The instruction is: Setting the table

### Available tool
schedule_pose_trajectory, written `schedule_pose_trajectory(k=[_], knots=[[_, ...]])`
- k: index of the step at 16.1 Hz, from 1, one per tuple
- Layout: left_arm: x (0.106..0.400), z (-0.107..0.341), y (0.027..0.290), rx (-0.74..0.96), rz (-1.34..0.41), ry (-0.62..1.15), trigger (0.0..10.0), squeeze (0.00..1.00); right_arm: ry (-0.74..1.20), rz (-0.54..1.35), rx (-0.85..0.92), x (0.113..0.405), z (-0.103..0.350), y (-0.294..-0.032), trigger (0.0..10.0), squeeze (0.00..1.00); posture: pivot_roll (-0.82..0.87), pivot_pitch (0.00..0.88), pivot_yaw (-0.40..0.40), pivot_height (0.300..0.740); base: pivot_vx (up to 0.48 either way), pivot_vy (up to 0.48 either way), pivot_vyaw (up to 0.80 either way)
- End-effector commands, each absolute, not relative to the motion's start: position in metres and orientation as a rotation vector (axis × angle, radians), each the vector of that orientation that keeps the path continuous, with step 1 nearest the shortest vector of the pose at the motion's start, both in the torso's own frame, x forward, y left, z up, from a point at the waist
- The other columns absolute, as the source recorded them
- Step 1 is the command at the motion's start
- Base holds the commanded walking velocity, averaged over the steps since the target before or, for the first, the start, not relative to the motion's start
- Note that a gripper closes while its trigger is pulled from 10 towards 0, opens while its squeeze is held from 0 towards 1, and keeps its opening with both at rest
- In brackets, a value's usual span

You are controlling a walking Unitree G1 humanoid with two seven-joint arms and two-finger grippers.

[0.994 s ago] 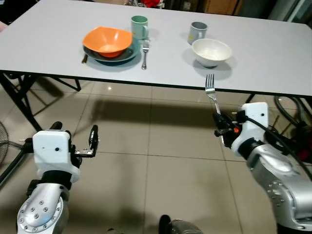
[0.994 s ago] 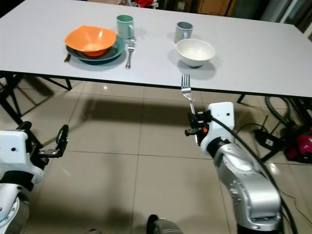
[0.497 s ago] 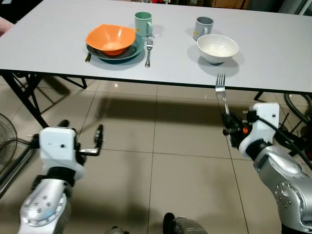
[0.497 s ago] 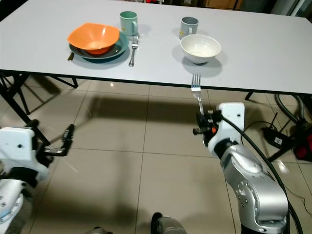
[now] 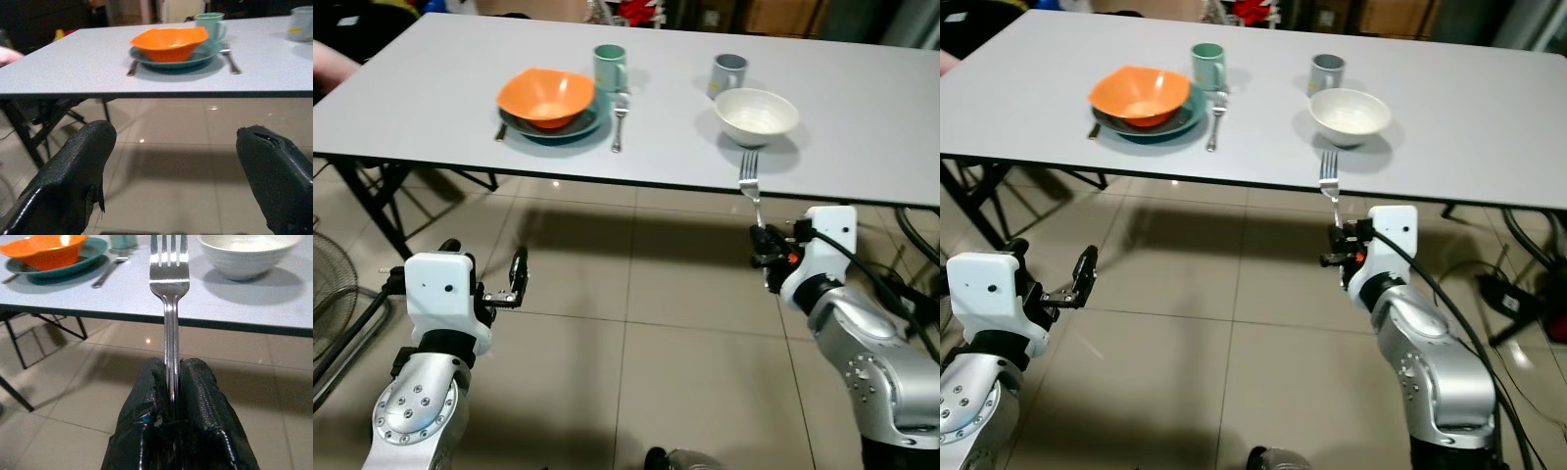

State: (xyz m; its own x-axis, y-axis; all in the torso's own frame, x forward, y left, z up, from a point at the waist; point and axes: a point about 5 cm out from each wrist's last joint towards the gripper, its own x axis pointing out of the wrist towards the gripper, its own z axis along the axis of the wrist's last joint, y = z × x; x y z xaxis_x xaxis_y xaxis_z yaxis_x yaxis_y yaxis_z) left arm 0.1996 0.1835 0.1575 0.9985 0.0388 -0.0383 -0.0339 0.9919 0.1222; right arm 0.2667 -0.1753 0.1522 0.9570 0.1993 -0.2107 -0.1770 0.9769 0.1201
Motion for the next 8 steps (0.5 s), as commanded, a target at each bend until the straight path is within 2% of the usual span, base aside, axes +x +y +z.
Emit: schedule_pose_trajectory(k=[1,3,8], knots=[[0.203,0.161,0.186,0.130,0.066,0.018,10.0,0.00,0.174,0.190,0.091,0.271,0.160,-0.175,10.0,0.00,-0.05,0.036,-0.023,0.740,0.319,0.000,-0.80],[0.205,0.162,0.185,0.129,0.055,0.004,10.0,0.00,0.174,0.192,0.090,0.271,0.159,-0.174,10.0,0.00,-0.05,0.028,-0.021,0.740,0.315,0.000,-0.52],[0.211,0.158,0.173,0.111,0.003,0.003,10.0,0.00,0.163,0.165,0.093,0.270,0.161,-0.179,10.0,0.00,-0.08,0.017,-0.005,0.740,0.318,0.000,-0.80]])
